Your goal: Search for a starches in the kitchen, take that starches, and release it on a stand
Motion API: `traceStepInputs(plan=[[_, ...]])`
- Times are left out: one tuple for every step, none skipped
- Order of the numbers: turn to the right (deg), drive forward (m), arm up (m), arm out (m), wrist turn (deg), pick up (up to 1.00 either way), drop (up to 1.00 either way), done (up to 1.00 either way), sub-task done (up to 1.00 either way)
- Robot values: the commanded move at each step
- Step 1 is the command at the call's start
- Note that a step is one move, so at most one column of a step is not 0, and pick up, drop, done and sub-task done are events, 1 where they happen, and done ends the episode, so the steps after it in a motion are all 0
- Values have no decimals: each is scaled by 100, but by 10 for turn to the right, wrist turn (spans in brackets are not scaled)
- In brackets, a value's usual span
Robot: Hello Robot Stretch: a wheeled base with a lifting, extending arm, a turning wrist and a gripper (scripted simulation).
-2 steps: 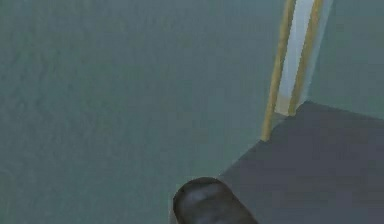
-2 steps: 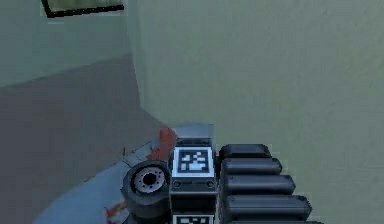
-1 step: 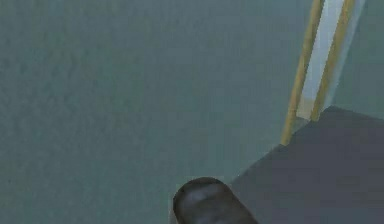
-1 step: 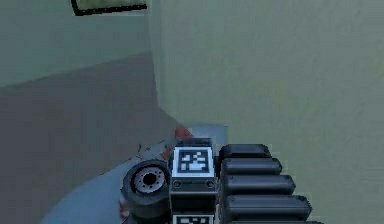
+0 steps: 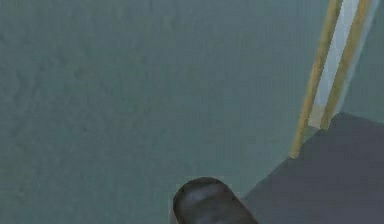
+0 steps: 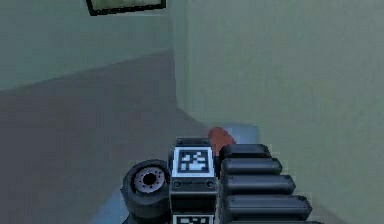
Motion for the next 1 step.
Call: traceStepInputs(plan=[[30, 0, 0, 0, 0, 0, 0, 0, 0]])
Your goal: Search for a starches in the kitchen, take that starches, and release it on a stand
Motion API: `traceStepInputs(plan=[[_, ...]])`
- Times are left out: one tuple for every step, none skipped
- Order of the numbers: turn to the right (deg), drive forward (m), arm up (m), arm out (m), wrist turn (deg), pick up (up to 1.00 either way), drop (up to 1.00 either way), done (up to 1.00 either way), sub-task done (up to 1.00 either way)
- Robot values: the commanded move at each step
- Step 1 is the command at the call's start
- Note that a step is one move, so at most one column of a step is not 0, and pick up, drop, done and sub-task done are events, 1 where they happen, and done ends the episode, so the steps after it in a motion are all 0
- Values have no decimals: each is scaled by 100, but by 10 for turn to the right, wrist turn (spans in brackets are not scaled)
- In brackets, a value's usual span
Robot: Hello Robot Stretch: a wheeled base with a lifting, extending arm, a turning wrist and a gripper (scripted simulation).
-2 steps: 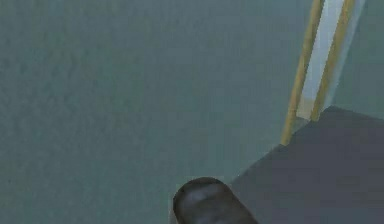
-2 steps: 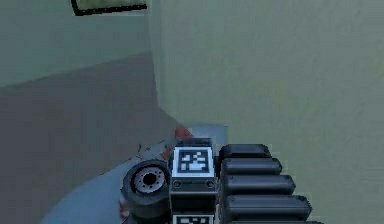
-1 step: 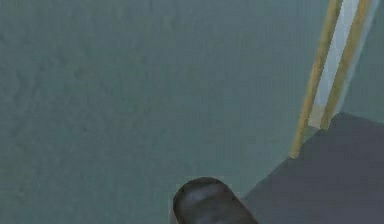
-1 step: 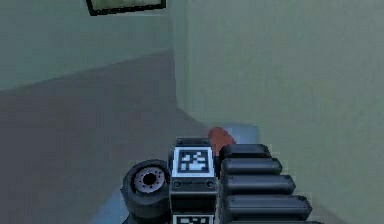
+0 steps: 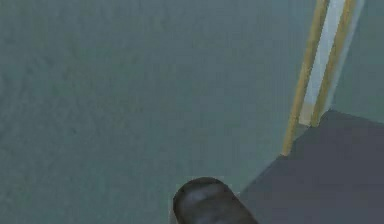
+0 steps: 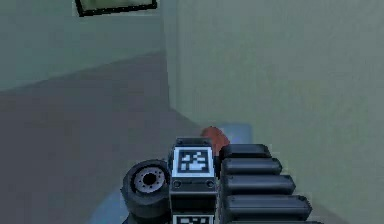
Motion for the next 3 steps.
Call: traceStepInputs(plan=[[-450, 0, 0, 0, 0, 0, 0, 0, 0], [-120, 0, 0, 0, 0, 0, 0, 0, 0], [0, 5, 0, 0, 0, 0, 0, 0, 0]])
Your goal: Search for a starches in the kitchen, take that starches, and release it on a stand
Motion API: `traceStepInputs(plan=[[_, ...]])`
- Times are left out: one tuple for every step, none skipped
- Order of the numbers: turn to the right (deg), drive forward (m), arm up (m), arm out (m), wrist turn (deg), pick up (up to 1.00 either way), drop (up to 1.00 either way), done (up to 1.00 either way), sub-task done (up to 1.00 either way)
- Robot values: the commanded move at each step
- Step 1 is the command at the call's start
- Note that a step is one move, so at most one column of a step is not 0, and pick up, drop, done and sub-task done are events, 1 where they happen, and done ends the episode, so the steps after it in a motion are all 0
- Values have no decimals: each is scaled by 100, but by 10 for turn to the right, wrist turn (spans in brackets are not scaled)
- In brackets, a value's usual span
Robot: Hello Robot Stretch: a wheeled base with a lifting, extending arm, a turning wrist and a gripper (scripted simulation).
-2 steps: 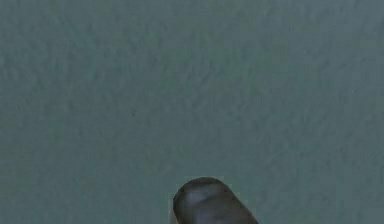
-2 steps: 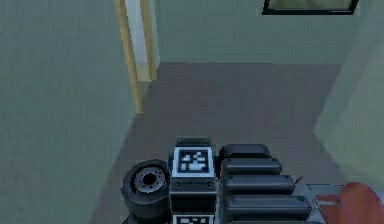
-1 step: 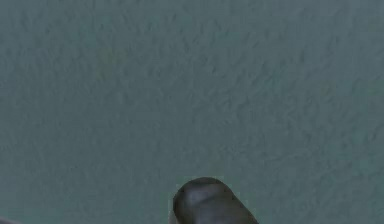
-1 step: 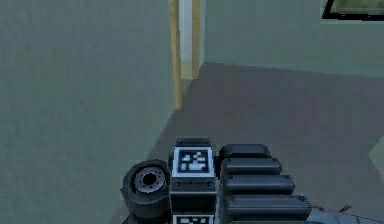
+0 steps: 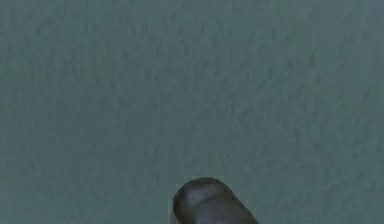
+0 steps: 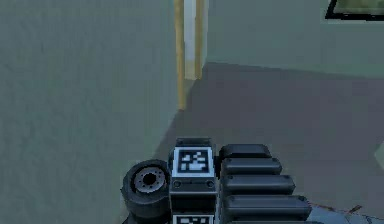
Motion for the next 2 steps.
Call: traceStepInputs(plan=[[450, 0, 0, 0, 0, 0, 0, 0, 0], [90, 0, 0, 0, 0, 0, 0, 0, 0]])
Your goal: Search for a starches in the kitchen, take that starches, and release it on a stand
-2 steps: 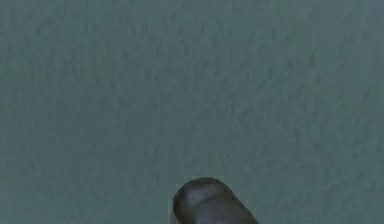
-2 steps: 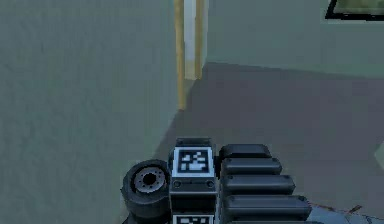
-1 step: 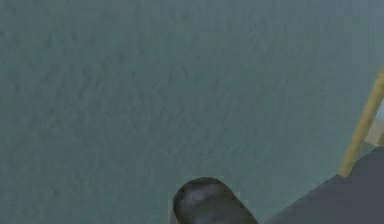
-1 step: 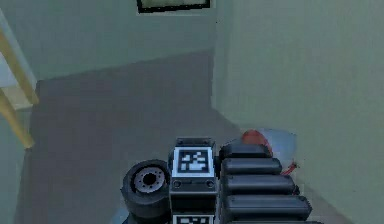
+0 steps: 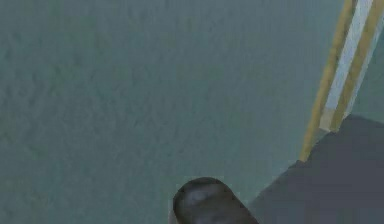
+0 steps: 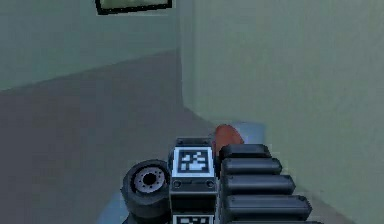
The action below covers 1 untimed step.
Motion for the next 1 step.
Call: traceStepInputs(plan=[[0, 40, 0, 0, 0, 0, 0, 0, 0]])
